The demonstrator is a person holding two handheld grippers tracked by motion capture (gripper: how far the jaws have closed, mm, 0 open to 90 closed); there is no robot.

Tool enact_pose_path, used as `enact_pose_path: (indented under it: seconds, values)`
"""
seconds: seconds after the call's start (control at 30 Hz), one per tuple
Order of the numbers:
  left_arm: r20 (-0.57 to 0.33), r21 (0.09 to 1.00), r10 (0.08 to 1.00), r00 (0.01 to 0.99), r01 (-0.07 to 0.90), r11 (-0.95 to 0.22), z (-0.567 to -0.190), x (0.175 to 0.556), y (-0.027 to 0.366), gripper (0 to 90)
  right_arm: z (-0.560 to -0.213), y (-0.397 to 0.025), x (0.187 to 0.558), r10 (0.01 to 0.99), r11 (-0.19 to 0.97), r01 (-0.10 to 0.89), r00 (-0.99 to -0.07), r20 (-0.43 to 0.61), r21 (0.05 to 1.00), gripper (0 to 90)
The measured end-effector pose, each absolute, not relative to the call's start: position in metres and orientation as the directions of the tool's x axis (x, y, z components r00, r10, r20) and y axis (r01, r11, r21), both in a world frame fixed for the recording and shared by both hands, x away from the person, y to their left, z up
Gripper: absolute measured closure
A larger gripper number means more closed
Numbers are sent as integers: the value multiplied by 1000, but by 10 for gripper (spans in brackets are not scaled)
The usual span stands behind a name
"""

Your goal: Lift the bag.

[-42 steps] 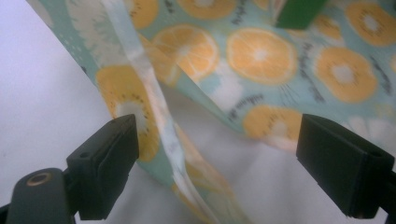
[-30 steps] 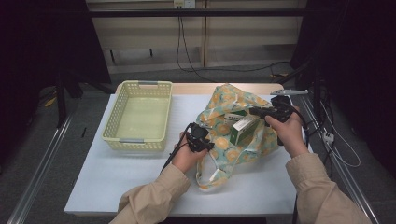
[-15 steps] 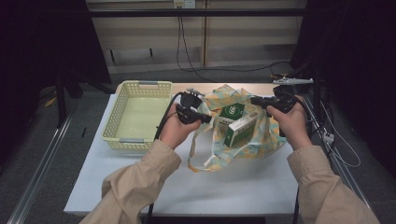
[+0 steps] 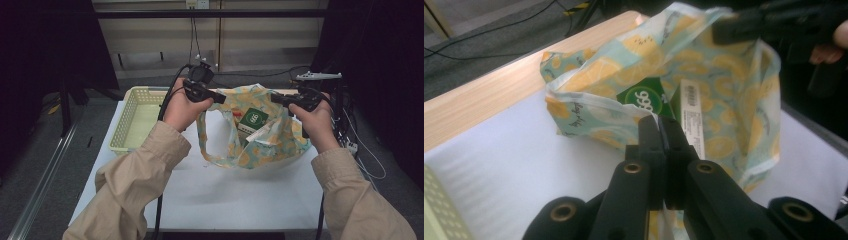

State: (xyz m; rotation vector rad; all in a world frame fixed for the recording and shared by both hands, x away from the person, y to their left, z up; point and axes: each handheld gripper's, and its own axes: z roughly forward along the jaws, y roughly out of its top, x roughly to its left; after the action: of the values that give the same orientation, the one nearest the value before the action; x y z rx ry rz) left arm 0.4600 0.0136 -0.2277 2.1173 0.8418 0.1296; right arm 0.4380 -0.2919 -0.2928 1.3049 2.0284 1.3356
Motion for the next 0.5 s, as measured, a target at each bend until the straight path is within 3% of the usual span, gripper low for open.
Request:
enact_pose_path:
  seconds: [0.5]
  values:
    - [-132,843,628,767,420,-336,-121,472,21,900,-223,-293,442,856,99,402,-500,128,910,900]
